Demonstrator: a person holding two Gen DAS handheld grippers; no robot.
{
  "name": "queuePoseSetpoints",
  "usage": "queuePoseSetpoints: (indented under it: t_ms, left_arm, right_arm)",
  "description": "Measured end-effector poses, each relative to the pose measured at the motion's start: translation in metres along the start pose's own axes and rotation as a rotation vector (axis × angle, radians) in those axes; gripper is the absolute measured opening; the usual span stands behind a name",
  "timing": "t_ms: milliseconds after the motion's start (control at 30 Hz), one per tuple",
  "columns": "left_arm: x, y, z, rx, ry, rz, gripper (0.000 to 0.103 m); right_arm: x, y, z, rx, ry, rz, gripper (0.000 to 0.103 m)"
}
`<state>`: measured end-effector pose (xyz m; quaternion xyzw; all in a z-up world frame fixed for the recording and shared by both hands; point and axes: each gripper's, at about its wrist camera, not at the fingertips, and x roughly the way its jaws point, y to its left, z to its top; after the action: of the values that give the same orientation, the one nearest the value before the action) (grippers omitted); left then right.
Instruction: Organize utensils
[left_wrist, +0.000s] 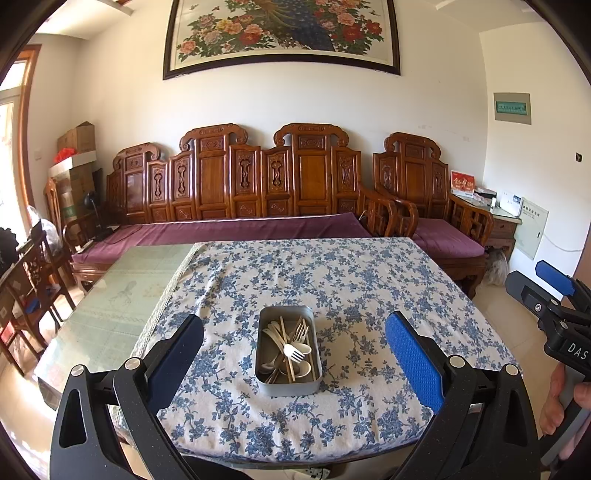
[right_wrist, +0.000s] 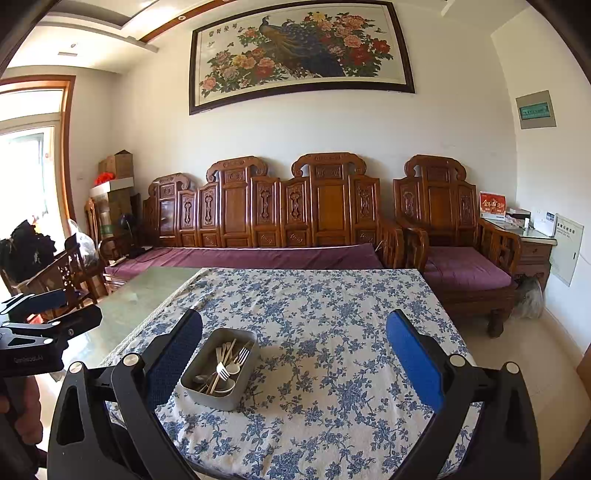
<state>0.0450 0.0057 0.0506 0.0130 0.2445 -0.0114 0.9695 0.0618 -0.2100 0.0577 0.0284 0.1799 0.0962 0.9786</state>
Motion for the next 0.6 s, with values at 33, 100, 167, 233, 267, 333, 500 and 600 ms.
queuePoseSetpoints:
  t_ms: [33, 100, 167, 233, 267, 333, 500, 600]
  left_arm:
    - [0.0000, 0.0000, 0.0001, 0.000, 0.000, 0.000, 0.095]
    - [-0.0005, 0.0000, 0.0003, -0.001, -0.002, 0.001, 0.095]
    - [-0.0011, -0.0004, -0.0001, -0.001, -0.003, 0.000, 0.095]
    - [-0.0010, -0.0003, 0.0003, -0.001, -0.004, 0.000, 0.095]
    - [-0.0010, -0.0003, 0.0002, -0.001, -0.004, 0.001, 0.095]
    - [-0.0012, -0.0002, -0.0003, -0.001, -0.004, -0.001, 0.095]
    - [-0.0028, -0.0007, 0.0019, -0.002, -0.011, -0.003, 0.095]
    - [-0.0047, -0.0013, 0.0020, -0.002, -0.015, -0.003, 0.095]
  right_arm:
    - [0.0000, 0.0000, 0.0000, 0.000, 0.000, 0.000, 0.100]
    - [0.0000, 0.0000, 0.0000, 0.000, 0.000, 0.000, 0.100]
    - [0.0000, 0.0000, 0.0000, 0.000, 0.000, 0.001, 0.100]
    - [0.0002, 0.0000, 0.0000, 0.001, 0.000, -0.001, 0.100]
    - [0.0003, -0.0003, -0.0004, 0.002, -0.001, -0.001, 0.100]
    - [0.0005, -0.0003, -0.0003, 0.001, 0.000, -0.003, 0.100]
    - [0.0001, -0.0010, -0.0005, 0.002, 0.000, -0.003, 0.100]
    - [0.0001, -0.0010, -0.0005, 0.002, 0.000, -0.003, 0.100]
